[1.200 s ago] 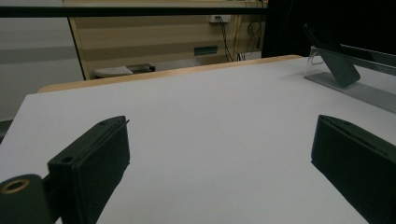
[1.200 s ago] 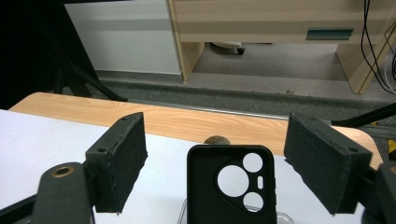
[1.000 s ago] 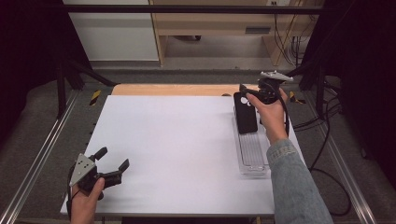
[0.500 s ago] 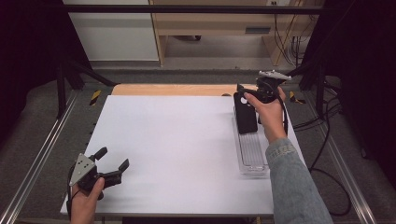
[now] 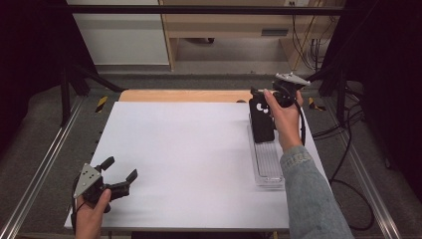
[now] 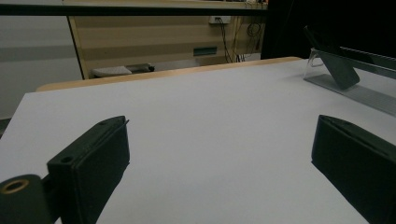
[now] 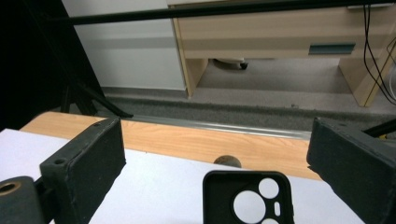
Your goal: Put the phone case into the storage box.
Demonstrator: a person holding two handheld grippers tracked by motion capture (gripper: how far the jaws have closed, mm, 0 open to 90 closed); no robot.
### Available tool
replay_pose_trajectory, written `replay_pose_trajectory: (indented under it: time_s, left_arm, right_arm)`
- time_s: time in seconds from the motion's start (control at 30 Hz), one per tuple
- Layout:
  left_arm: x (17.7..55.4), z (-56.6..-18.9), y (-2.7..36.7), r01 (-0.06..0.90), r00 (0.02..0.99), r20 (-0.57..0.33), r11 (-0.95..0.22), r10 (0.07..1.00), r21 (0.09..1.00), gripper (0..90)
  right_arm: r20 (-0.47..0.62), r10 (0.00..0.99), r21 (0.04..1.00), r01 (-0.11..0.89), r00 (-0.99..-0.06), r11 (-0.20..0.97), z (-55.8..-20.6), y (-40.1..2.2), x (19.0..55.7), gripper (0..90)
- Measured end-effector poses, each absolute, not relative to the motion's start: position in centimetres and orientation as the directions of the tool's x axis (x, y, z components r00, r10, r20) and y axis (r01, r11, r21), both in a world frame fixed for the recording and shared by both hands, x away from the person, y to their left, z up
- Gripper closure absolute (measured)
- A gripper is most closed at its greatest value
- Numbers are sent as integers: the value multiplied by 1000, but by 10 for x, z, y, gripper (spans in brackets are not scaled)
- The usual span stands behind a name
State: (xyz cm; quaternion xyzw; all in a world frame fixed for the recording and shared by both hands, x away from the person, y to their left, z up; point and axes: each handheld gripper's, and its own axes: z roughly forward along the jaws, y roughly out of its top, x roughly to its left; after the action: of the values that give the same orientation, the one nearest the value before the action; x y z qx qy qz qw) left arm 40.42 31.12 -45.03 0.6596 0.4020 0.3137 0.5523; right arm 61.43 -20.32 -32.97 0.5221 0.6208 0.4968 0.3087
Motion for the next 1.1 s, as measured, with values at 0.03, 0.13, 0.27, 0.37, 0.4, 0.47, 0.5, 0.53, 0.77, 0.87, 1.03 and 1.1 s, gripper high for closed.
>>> replay_pose_trajectory:
  time_s: [0.03,0.13,0.27,0.37,0.4,0.47,0.5,0.53,0.77,0.87,1.03,1.1]
  left_arm:
    - [404,-450,312,185,480,-31,-67,877,980,45]
    - [404,-450,312,184,480,-32,-65,877,981,45]
    - [405,-450,311,184,481,-31,-66,876,981,45]
    - [405,-450,311,184,480,-31,-66,877,981,45]
    - [404,-450,311,185,480,-30,-68,877,981,45]
    - [404,-450,311,184,479,-30,-67,877,981,45]
    - [403,-450,312,184,478,-30,-66,878,981,45]
    - [403,-450,312,184,478,-30,-67,878,981,45]
    - [401,-448,313,173,479,-28,-64,877,983,45]
    - [400,-448,313,170,479,-26,-64,878,983,45]
    - [401,-448,313,173,479,-25,-66,877,983,45]
    - [401,-448,313,173,480,-25,-66,877,983,45]
  right_arm:
    - [135,955,942,332,-263,-41,-329,-203,614,46]
    - [131,957,950,309,-260,-46,-329,-201,614,49]
    - [102,961,959,283,-255,-27,-329,-197,614,57]
    - [70,967,966,258,-243,-5,-329,-194,613,56]
    - [66,967,967,255,-246,-1,-329,-194,613,56]
    - [62,966,968,250,-252,3,-330,-192,613,55]
    - [55,966,969,245,-252,9,-330,-192,612,55]
    - [48,967,971,239,-250,13,-330,-191,612,55]
    - [49,967,972,236,-248,11,-334,-189,606,73]
    - [49,966,972,233,-256,13,-335,-188,602,77]
    - [44,959,976,218,-280,19,-334,-186,597,87]
    - [42,957,978,208,-288,20,-333,-186,595,91]
